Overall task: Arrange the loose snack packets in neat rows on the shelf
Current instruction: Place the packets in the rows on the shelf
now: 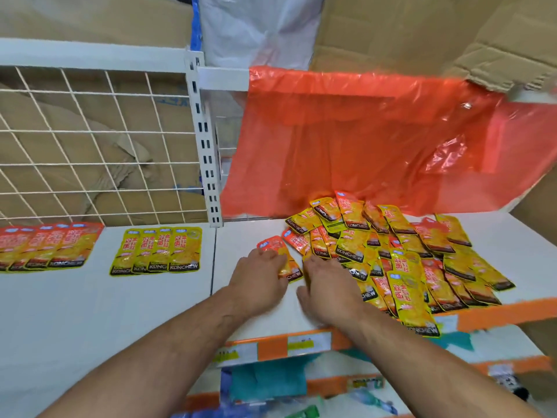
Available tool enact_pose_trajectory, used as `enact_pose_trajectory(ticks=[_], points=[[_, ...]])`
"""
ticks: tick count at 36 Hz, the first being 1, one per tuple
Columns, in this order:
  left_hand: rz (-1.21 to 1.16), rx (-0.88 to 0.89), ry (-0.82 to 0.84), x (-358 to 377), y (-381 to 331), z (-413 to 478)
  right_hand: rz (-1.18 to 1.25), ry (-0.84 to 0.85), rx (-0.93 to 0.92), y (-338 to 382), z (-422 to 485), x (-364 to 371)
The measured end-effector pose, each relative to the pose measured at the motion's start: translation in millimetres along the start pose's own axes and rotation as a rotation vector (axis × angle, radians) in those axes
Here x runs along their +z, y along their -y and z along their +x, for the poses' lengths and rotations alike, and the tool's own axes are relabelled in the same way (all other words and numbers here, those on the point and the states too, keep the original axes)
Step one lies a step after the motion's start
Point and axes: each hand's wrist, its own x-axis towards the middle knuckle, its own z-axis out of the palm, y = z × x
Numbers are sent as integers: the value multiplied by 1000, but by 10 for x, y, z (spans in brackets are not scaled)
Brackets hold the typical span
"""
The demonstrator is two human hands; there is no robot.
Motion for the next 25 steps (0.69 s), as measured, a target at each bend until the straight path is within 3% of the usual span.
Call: enact_pose_trajectory(ticks=[6, 13, 19, 25], points=[[-15, -90, 27, 3, -79, -6, -44, 132, -41, -98, 148, -45], [-65, -319, -26, -110, -54, 19, 77, 49, -126, -22, 223, -116], [-101, -475, -26, -158, 4, 42, 139, -8, -20, 65, 322, -50], [-252, -540, 42, -222, 106, 101, 83, 51, 72, 166, 459, -68]])
